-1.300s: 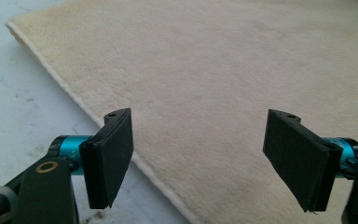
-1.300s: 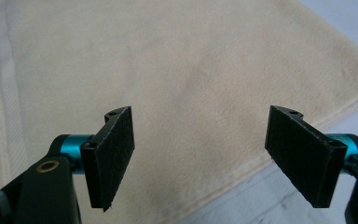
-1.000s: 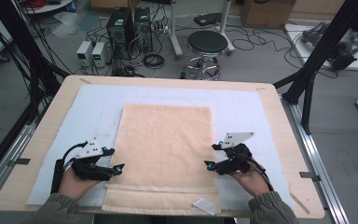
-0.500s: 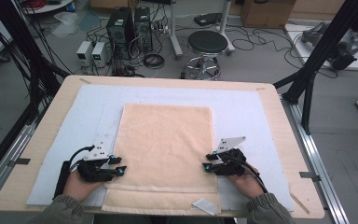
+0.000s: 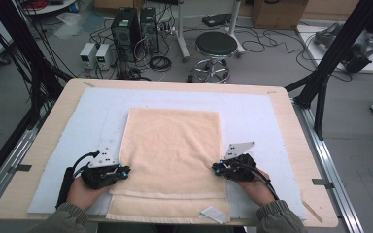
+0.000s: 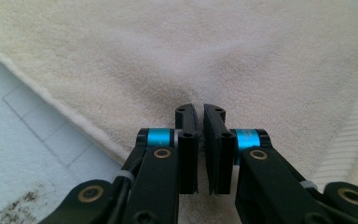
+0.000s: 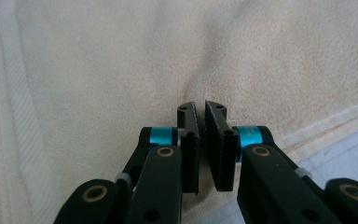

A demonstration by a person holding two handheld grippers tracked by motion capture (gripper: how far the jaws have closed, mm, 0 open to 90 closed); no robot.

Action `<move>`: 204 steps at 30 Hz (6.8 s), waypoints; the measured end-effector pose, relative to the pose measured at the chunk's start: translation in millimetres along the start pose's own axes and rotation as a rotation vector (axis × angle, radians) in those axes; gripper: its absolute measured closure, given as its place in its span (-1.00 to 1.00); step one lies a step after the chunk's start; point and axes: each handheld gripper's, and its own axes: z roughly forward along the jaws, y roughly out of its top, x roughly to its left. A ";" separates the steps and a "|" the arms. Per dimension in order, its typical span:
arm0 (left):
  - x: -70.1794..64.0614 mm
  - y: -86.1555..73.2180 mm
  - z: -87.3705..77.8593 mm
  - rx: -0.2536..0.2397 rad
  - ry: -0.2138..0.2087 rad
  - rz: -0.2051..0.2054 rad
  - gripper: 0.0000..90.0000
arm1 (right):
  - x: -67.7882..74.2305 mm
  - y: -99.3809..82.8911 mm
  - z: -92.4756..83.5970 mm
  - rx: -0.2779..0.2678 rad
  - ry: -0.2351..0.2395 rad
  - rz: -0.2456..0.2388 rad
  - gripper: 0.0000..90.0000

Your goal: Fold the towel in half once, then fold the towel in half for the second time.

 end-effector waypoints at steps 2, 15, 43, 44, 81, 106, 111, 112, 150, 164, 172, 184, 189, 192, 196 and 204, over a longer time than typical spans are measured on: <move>0.1 1.8 -3.3 -0.014 -0.005 -0.007 0.89 | -0.8 1.5 -3.0 -0.016 0.008 0.009 0.88; -16.6 24.5 -46.4 -0.103 -0.013 0.030 0.90 | 11.0 22.3 -43.1 -0.098 0.014 -0.019 0.89; -43.1 -5.5 -39.5 -0.029 -0.160 0.059 0.29 | 58.2 -1.4 -44.2 -0.099 0.163 -0.064 0.32; -44.0 -6.4 -39.0 -0.021 -0.172 0.071 0.27 | 59.4 -3.2 -43.2 -0.100 0.180 -0.070 0.32; -13.3 13.1 -7.3 -0.006 -0.109 0.021 0.62 | 29.8 9.7 -19.7 -0.058 0.118 -0.057 0.59; -56.6 23.7 -80.2 -0.098 -0.163 0.049 0.68 | 66.7 28.4 -64.2 -0.108 0.266 -0.151 0.57; -42.8 6.9 -60.8 -0.053 -0.135 -0.003 0.49 | 59.0 19.1 -54.4 -0.083 0.242 -0.113 0.47; -41.9 3.4 -54.7 -0.043 -0.141 -0.008 0.45 | 58.3 17.3 -49.7 -0.067 0.236 -0.116 0.45; -31.0 -16.9 -33.4 -0.011 -0.069 0.027 0.21 | 10.1 -3.6 -13.1 -0.061 0.061 0.043 0.27; -14.6 18.0 -11.6 -0.094 -0.076 0.006 0.01 | -13.6 16.1 -11.8 -0.154 0.017 0.114 0.06; -3.0 30.6 -9.1 -0.128 -0.058 -0.045 -0.20 | -24.6 32.5 -11.7 -0.179 -0.006 0.137 -0.32; 12.6 49.8 -15.4 -0.150 -0.004 -0.054 -0.36 | -42.0 49.6 -17.5 -0.179 -0.043 0.122 -0.44; 19.5 54.9 -17.7 -0.156 0.014 -0.062 -0.36 | -44.2 50.5 -17.9 -0.175 -0.043 0.117 -0.44; 23.6 55.4 -17.6 -0.153 0.021 -0.068 -0.36 | -45.3 49.6 -17.8 -0.171 -0.038 0.118 -0.44; 27.6 55.0 -16.4 -0.146 0.022 -0.075 -0.36 | -47.4 49.0 -15.7 -0.162 -0.036 0.124 -0.44; 43.3 69.9 -22.3 -0.140 0.058 -0.062 -0.36 | -52.5 65.1 -21.8 -0.141 -0.049 0.080 -0.44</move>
